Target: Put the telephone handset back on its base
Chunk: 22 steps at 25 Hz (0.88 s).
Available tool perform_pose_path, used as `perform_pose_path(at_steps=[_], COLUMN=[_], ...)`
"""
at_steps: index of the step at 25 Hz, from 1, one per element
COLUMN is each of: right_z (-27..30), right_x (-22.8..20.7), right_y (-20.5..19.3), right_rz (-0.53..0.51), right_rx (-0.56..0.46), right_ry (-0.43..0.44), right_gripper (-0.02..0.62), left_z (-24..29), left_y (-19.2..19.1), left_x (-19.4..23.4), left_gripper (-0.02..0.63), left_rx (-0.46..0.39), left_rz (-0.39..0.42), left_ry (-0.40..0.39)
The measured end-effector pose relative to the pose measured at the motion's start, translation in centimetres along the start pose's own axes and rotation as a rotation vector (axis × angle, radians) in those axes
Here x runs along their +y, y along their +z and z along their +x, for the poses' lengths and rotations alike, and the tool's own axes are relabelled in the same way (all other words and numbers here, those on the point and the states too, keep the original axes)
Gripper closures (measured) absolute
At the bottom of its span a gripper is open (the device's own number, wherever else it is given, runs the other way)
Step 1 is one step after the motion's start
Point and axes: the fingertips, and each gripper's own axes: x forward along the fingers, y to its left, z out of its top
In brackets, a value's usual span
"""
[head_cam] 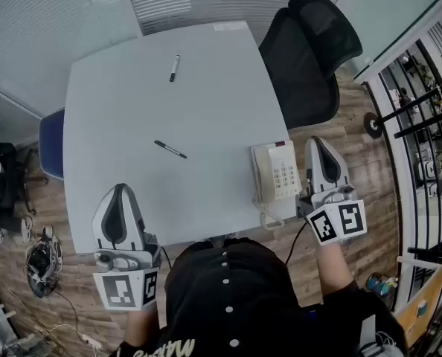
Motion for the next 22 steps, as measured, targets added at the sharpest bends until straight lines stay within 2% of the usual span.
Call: perform_pose_path(at_steps=[11,22], right_z=[-0.6,-1.4], right_x=[1.7,1.2], right_y=[5.1,5.3], right_rz=[-0.104,-0.105], right_rx=[-0.097,-0.114], right_ry=[0.002,-0.005], right_gripper=[0.563,0.565], left_z=[0.4,0.0], left_y=[2.7,3.4], left_x=[2.8,3.0], left_gripper=[0.592,0.592], left_rx=[-0.092,-0.112], left_rz=[0.042,0.053], left_ry=[0.046,0.068])
